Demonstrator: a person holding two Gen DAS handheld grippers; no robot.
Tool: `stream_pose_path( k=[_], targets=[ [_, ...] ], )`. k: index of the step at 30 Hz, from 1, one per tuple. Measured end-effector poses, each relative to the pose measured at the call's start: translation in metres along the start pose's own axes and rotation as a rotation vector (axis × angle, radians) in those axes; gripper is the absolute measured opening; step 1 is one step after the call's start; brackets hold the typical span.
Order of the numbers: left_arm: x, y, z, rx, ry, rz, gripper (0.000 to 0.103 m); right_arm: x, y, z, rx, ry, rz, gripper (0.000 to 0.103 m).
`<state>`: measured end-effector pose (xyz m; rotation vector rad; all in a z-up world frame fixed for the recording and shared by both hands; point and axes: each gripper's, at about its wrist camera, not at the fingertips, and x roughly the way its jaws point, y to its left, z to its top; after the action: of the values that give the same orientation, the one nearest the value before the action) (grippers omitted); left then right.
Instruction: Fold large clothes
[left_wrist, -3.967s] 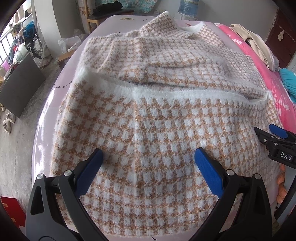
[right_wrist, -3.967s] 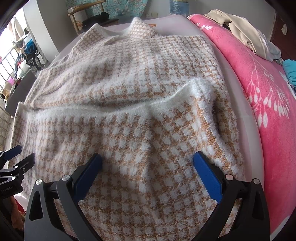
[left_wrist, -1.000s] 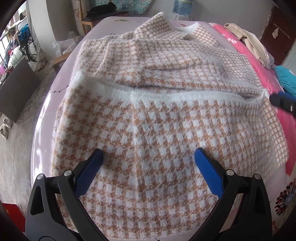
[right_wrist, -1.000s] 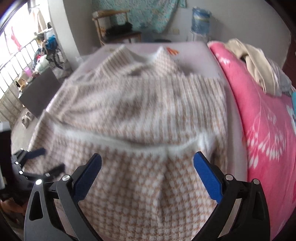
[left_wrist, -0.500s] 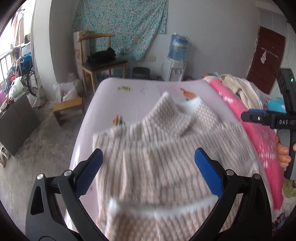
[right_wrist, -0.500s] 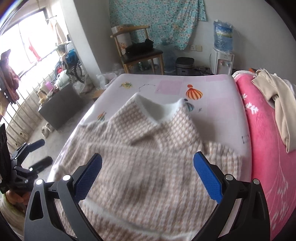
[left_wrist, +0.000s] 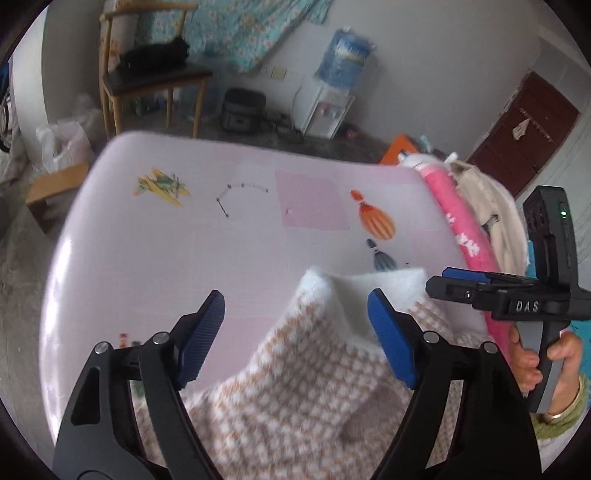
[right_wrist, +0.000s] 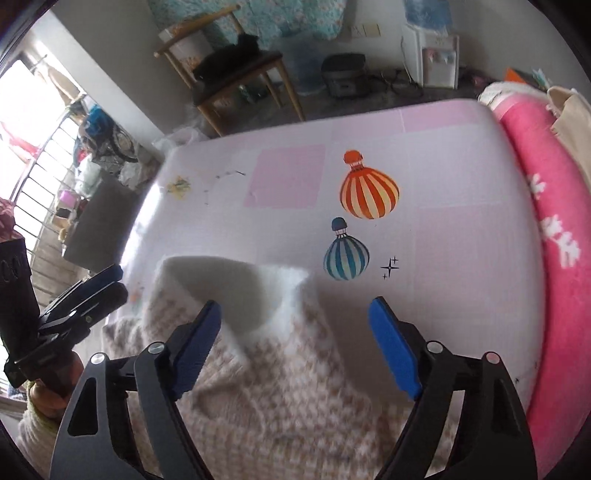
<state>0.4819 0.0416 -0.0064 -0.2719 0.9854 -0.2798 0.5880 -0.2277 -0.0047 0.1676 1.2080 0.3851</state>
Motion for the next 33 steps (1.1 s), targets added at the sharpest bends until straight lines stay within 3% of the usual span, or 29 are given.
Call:
stream_pose_path(
  k=[3,5,6,8,9,10,11,13,19,23,25,29,31,33],
  targets=[
    [0.027,0.003,0.009,-0.037,0.043,-0.019,0.072,0.024,-0.007,0.007,0.025,0.045,-0.030,0.065],
    [0.036,0.004,0.012,-0.054,0.058,-0.028,0.069,0.032,-0.013,0.007,0.050,0.070,-0.027,0.047],
    [0.041,0.005,0.014,-0.062,0.067,-0.022,0.058,0.033,-0.014,0.007,0.054,0.075,-0.012,0.042],
    [0.049,0.006,0.014,-0.067,0.085,-0.013,0.041,0.030,-0.013,0.004,0.057,0.076,0.023,0.016],
    [0.051,0.006,0.016,-0.064,0.088,-0.021,0.036,0.025,-0.010,0.002,0.049,0.068,0.043,0.015],
    [0.049,0.004,0.016,-0.055,0.081,-0.029,0.022,0.019,-0.008,0.001,0.036,0.058,0.047,0.013],
    [0.042,-0.001,0.016,-0.031,0.066,-0.032,0.016,0.009,-0.001,-0.004,0.008,0.040,0.050,0.013],
    [0.020,-0.013,0.014,0.030,0.036,-0.041,0.012,-0.010,0.008,-0.011,-0.034,0.013,0.071,0.012],
    [-0.067,-0.049,-0.030,0.262,-0.043,-0.073,0.011,-0.075,0.034,-0.070,-0.218,-0.074,0.100,0.013],
    [-0.101,-0.058,-0.089,0.376,-0.009,-0.097,0.011,-0.092,0.041,-0.129,-0.360,-0.038,0.075,0.018],
    [-0.104,-0.056,-0.117,0.415,0.030,-0.081,0.011,-0.105,0.039,-0.137,-0.367,-0.041,0.104,0.021],
    [-0.090,-0.054,-0.155,0.448,0.085,-0.019,0.011,-0.133,0.031,-0.121,-0.237,-0.146,0.304,0.024],
    [-0.086,-0.052,-0.161,0.440,0.078,-0.006,0.011,-0.124,0.038,-0.112,-0.209,-0.142,0.347,0.024],
    [-0.084,-0.050,-0.161,0.424,0.067,0.001,0.012,-0.096,0.052,-0.112,-0.222,-0.090,0.330,0.024]
  ],
)
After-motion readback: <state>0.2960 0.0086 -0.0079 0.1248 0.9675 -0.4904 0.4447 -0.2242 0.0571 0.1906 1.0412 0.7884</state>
